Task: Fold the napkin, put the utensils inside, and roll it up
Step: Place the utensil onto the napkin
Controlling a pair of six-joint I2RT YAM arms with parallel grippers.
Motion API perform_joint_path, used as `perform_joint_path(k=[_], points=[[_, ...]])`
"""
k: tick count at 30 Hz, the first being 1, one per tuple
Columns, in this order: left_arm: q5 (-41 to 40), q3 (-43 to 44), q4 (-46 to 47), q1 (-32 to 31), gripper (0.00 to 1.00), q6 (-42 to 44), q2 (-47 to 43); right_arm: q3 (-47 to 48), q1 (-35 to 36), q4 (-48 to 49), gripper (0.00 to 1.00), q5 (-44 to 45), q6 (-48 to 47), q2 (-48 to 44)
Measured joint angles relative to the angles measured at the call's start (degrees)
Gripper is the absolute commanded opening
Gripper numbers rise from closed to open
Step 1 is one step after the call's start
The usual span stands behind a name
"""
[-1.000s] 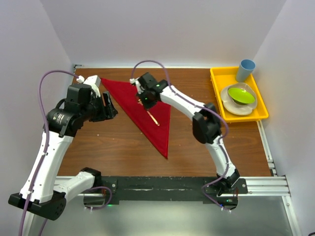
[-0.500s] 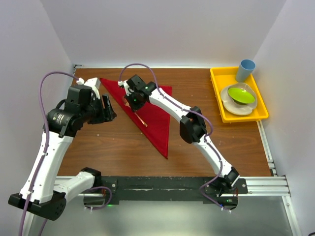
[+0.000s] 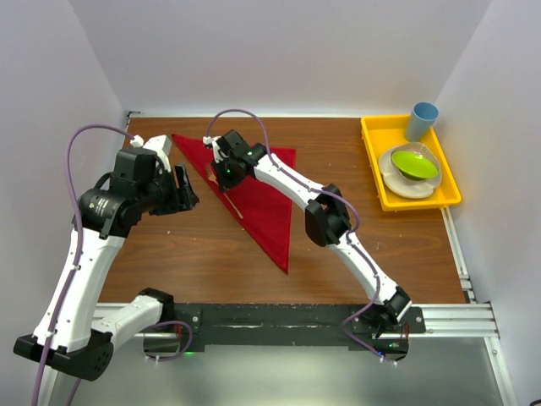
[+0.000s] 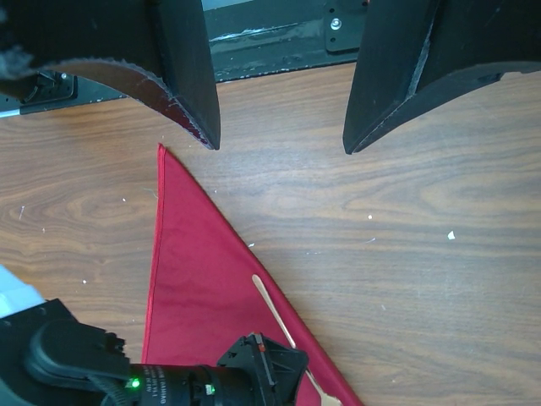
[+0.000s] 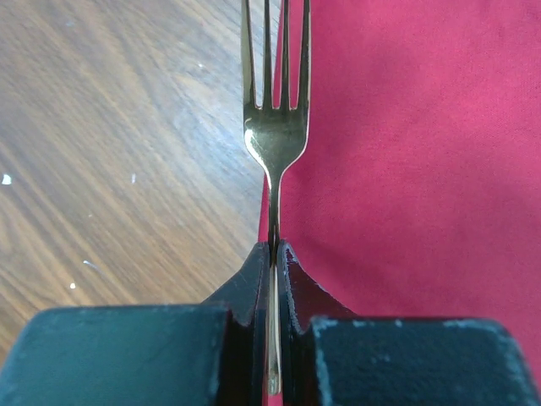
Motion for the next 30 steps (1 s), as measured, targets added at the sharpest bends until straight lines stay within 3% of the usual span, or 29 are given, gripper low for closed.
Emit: perform_joint_path(k=[7,13,30], points=[[0.0,0.0,-0.02,0.0,0.65,0.0,-0.2,0.04,0.0,0.74,0.0,0.39,0.07,0.68],[0.0,0.0,-0.02,0.0,0.65,-0.02,-0.37,0.04,0.0,1.77,0.08,0.55,0.0,0.9],[-1.38,0.0,-1.4,0.0,0.64,-0.07,-1.33,0.04,-0.09,6.56,0.15,2.93,-0.35,3.76]])
